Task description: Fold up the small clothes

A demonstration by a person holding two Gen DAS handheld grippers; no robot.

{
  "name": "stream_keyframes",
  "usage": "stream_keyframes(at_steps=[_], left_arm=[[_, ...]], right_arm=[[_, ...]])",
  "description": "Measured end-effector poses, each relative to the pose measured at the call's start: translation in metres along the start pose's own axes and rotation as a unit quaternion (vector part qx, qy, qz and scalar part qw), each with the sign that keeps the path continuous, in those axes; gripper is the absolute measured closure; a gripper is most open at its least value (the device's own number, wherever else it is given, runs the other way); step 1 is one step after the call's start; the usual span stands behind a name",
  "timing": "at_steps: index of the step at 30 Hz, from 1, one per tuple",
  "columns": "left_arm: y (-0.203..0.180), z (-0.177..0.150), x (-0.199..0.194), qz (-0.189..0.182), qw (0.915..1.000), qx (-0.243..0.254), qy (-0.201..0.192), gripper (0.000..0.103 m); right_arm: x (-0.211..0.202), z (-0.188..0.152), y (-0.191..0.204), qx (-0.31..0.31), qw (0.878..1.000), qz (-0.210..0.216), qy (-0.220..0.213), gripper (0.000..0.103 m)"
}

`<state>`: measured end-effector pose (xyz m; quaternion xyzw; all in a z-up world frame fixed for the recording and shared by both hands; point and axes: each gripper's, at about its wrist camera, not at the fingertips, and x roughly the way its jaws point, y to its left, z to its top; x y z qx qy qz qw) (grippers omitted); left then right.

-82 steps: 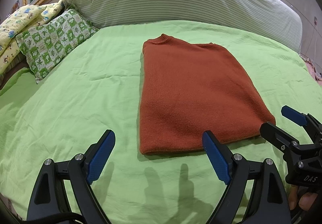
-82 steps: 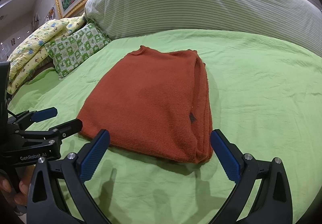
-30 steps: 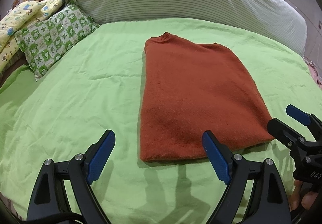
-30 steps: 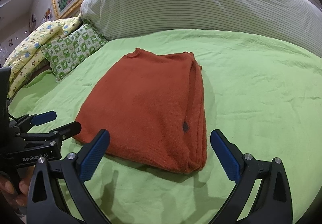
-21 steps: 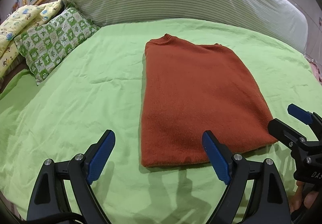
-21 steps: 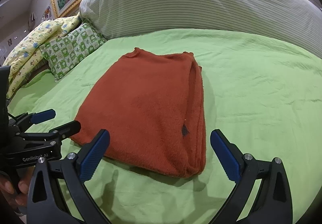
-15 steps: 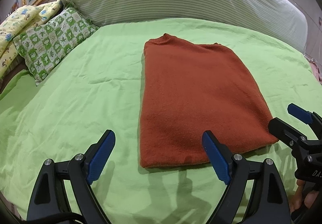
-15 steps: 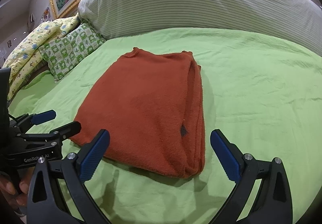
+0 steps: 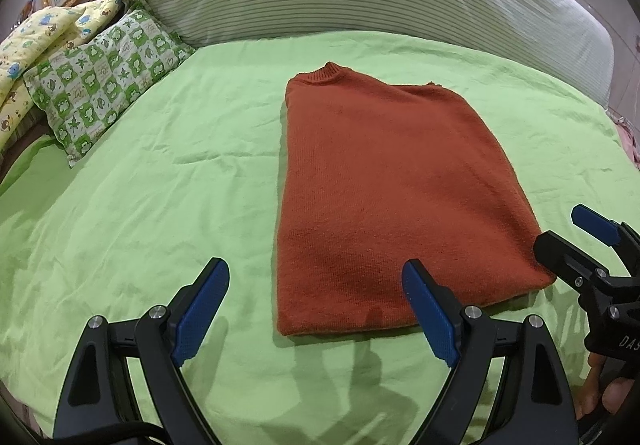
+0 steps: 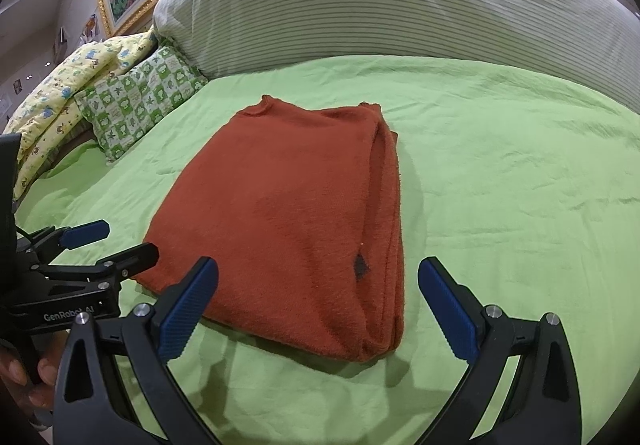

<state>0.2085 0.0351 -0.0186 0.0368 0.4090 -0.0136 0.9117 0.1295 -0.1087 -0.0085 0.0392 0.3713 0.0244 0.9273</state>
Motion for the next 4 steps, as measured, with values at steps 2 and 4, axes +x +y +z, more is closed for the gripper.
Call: stream_keyframes(at_steps=[2, 4], left_arm=[[-0.0008, 0.0001, -0.0004, 0.003, 1.0, 0.0, -0.002, 0.014], [-0.0021, 0.0002, 0.0007, 0.004, 1.0, 0.002, -0.001, 0.014]], right_arm=[[0.0002, 0.0004, -0.0014, 0.001, 1.0, 0.001, 0.0, 0.003], [0.0028, 0.0025, -0.0038, 0.0, 1.0, 0.002, 0.002, 0.003]])
